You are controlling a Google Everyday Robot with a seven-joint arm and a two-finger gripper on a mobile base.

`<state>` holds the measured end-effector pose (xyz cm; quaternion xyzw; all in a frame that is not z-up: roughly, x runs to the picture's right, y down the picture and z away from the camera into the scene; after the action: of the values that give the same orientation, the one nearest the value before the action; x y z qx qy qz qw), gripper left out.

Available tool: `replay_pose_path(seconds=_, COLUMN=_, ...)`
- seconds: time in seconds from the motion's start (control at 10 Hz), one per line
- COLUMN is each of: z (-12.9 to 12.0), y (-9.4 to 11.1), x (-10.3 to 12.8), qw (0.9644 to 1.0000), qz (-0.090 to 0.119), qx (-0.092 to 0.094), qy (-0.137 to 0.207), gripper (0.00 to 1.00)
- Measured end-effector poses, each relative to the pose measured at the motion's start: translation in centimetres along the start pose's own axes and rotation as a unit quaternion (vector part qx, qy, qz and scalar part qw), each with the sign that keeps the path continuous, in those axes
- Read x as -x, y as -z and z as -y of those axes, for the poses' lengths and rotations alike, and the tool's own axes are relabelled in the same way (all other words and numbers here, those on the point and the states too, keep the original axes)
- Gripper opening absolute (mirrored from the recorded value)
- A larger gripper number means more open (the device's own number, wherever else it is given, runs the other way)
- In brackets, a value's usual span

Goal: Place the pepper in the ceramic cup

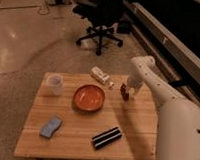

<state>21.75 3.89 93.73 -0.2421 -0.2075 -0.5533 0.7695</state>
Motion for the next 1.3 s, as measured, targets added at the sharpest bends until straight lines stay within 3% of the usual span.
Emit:
replay_pose_path(seconds=0.3, z=1.1, y=-1.2, x=0.1, qw=1.0000, qz=0.001, qx=0.000, qy=0.004, gripper=0.48)
replay_pose_path(seconds=0.6, z=1.8, y=-0.3, x=-0.3, qw=0.9997, qz=0.004, qx=-0.009, qy=0.024, gripper=0.78)
replay_pose_path(seconds=1.0, z=2.5, y=-0.5, x=-0.8, qw=0.9991, qz=0.008, qx=-0.006, qy=0.042, gripper=0.80)
replay_pose_path(seconds=1.3, z=2.6, y=-2.2, x=-0.7, qw=0.9986, qz=0.017, qx=0.002, qy=0.051, gripper=0.80)
